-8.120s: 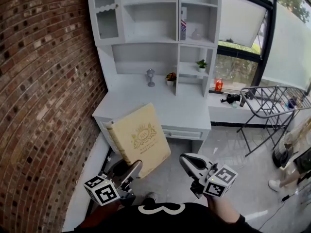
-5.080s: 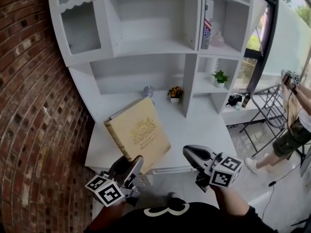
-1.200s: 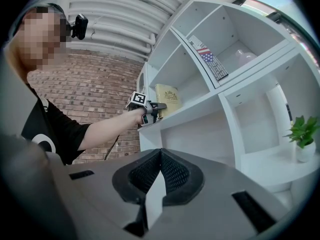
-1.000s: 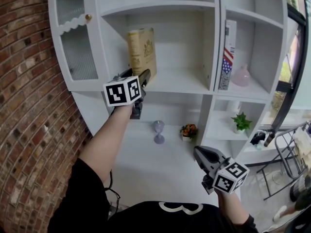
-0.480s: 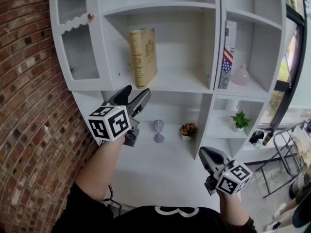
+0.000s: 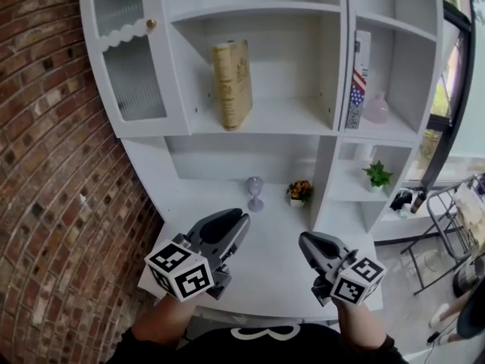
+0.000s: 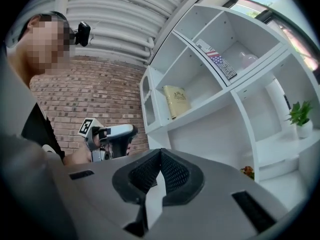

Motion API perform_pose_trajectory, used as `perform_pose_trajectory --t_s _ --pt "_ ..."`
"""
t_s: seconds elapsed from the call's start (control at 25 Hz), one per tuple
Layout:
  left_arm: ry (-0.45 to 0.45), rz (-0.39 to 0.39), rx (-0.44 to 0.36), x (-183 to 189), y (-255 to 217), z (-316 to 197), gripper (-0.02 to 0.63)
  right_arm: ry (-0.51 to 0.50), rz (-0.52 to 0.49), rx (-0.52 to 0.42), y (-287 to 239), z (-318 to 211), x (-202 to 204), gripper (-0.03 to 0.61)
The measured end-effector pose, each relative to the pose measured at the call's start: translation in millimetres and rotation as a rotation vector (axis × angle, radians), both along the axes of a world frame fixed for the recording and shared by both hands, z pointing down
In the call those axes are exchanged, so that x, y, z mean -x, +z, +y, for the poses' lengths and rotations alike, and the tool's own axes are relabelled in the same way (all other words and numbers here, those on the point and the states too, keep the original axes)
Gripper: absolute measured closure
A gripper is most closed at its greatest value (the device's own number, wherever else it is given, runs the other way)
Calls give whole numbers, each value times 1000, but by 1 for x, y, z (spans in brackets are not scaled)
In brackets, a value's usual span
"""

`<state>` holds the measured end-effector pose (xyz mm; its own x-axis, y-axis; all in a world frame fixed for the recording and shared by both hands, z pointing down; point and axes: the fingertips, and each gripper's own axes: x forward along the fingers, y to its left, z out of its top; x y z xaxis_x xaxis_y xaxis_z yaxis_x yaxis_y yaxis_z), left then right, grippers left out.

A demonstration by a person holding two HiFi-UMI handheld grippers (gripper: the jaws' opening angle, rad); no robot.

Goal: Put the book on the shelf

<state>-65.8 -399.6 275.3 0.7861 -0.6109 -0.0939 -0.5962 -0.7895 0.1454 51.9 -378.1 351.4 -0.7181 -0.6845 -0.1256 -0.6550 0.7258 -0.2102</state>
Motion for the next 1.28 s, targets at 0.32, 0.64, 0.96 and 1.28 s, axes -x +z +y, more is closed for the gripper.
perform_pose_trajectory --t_s 0.32,0.64,0.96,1.28 --pt "52 -24 75 13 63 50 609 -50 -12 29 15 30 35 568" --pt "118 30 122 16 85 82 611 -89 -38 41 24 54 49 568" --pt "138 41 126 23 86 102 611 -115 1 13 25 78 65 569" --pt "118 24 111 35 82 118 611 -93 33 -8 22 96 72 569"
